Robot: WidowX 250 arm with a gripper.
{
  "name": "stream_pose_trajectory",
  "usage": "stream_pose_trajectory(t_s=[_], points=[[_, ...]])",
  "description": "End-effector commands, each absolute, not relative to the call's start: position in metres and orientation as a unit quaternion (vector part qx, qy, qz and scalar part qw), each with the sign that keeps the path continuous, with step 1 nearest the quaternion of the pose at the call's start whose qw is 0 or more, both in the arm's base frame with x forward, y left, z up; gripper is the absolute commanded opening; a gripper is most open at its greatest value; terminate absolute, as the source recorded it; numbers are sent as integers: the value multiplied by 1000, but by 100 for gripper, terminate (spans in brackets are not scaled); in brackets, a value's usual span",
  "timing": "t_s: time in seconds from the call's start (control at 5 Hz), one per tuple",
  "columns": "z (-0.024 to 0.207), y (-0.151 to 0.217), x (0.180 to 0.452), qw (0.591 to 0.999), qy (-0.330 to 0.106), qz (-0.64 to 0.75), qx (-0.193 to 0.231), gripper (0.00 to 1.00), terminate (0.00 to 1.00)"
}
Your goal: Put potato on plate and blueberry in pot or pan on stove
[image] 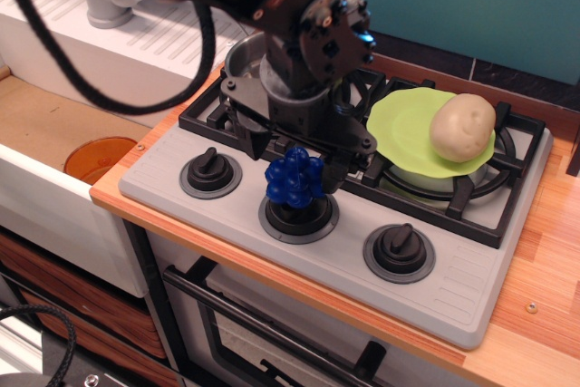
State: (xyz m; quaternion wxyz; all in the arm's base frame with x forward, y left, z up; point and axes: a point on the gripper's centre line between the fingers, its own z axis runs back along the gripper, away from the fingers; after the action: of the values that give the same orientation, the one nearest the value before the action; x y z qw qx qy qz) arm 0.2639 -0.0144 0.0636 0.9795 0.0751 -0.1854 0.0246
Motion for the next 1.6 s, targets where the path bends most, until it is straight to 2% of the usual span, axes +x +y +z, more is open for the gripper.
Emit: stream_pose_trajectory(t_s=[0.0, 0.6, 0.8, 1.0, 1.2, 1.4], points=[[62, -24, 278, 978, -191, 34, 74, 0, 0], [94, -31, 283, 983, -159, 41, 80, 0, 0], [125, -29, 291, 986, -136, 37, 87, 0, 0], [150, -7, 311, 988, -125, 6, 88, 0, 0], [160, 20, 338, 988, -125, -17, 88, 0, 0], [151, 39, 356, 988, -133, -32, 77, 0, 0]])
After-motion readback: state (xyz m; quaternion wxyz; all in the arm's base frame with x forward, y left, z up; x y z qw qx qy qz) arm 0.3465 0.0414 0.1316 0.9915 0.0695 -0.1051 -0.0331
